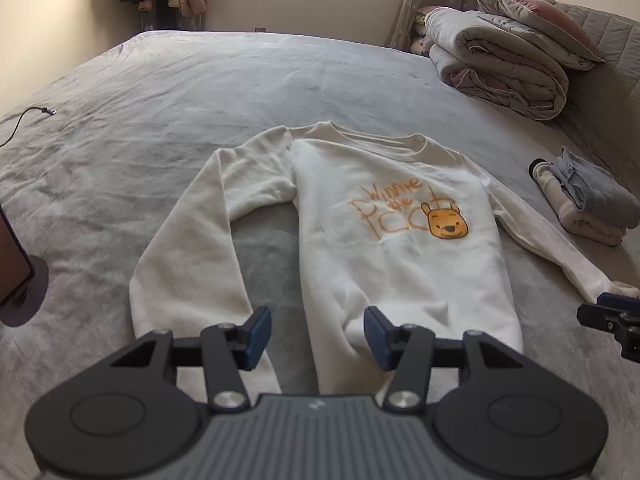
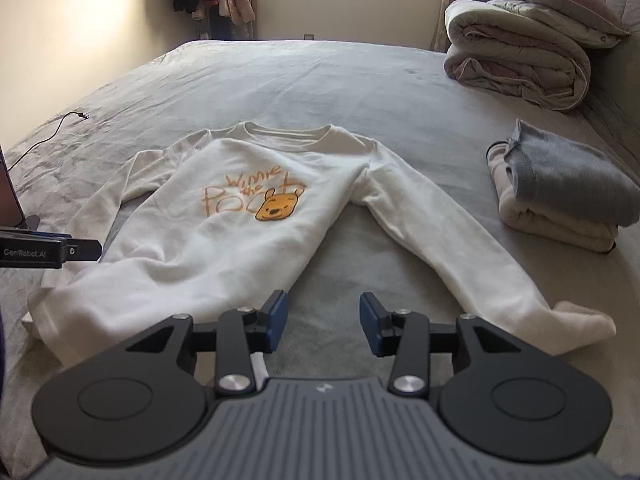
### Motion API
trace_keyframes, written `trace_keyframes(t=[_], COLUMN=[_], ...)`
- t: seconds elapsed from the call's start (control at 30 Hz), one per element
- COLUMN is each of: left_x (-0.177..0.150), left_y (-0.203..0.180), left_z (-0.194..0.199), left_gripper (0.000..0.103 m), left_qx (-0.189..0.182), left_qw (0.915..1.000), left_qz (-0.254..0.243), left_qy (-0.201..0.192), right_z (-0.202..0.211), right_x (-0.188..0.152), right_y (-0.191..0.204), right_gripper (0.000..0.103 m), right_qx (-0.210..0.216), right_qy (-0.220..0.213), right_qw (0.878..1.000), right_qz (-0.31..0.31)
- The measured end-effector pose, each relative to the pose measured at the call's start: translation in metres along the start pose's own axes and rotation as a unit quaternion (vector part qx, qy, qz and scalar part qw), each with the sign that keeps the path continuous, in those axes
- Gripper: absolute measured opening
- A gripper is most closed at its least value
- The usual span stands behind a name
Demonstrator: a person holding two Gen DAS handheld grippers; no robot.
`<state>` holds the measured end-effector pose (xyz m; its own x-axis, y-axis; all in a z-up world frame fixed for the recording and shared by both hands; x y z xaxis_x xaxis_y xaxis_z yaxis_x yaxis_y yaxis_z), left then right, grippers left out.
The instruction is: Fold clothes
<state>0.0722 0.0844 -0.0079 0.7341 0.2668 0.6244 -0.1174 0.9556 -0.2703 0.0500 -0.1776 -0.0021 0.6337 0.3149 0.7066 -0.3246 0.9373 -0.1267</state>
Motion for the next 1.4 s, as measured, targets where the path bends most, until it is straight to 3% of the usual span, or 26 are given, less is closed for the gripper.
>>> trace_keyframes(t=[0.23,0.43,0.53,0.67,0.77,0.9,1.23,1.4], left_x=[-0.022,-0.030,-0.032,-0.033,-0.035,-0.035,-0.039,-0.043], left_y=[0.028,0.034,0.035,0.035,0.033,0.033,0.036,0.034], left_z=[-0.007,-0.019,-0.019,-0.018,-0.018,-0.017,-0.013,-0.010], left_gripper=[0.052,0.052,0.052,0.052,0.052,0.052,0.052,0.052], left_qx=[-0.043,-0.058,-0.063,-0.063,-0.060,-0.062,-0.065,-0.072], left_qw=[0.9977,0.9958,0.9957,0.9960,0.9965,0.9965,0.9970,0.9968], left_qz=[0.050,0.059,0.059,0.055,0.050,0.048,0.032,0.012], left_qy=[0.016,0.038,0.035,0.032,0.029,0.029,0.029,0.031], right_z=[-0.002,-0.019,-0.021,-0.021,-0.017,-0.006,0.046,0.039], right_x=[-0.035,-0.057,-0.057,-0.062,-0.065,-0.064,-0.071,-0.081], right_y=[0.004,0.005,0.013,0.029,0.040,0.034,-0.027,-0.052], right_gripper=[0.045,0.045,0.042,0.029,0.008,0.006,0.006,0.005], right_qx=[0.031,0.078,0.090,0.093,0.095,0.087,-0.020,-0.053], right_qy=[0.008,0.031,0.033,0.025,0.021,0.006,-0.046,-0.029], right_qw=[0.999,0.991,0.991,0.994,0.995,0.996,0.997,0.995], right_qz=[-0.039,-0.101,-0.092,-0.048,-0.012,-0.016,-0.054,-0.079])
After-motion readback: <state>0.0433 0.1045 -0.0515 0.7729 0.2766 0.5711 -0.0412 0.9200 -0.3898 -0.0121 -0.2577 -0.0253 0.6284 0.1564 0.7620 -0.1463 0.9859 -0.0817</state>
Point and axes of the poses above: each gripper's, at about its wrist camera, not at the fingertips, and z roughly against the way its jaws point, y to its left, x to its top, the point moved 2 cm from there along -z, roughly the way its jaws point, and after that the axes turned 13 degrees about z, right-handed, at the moved point
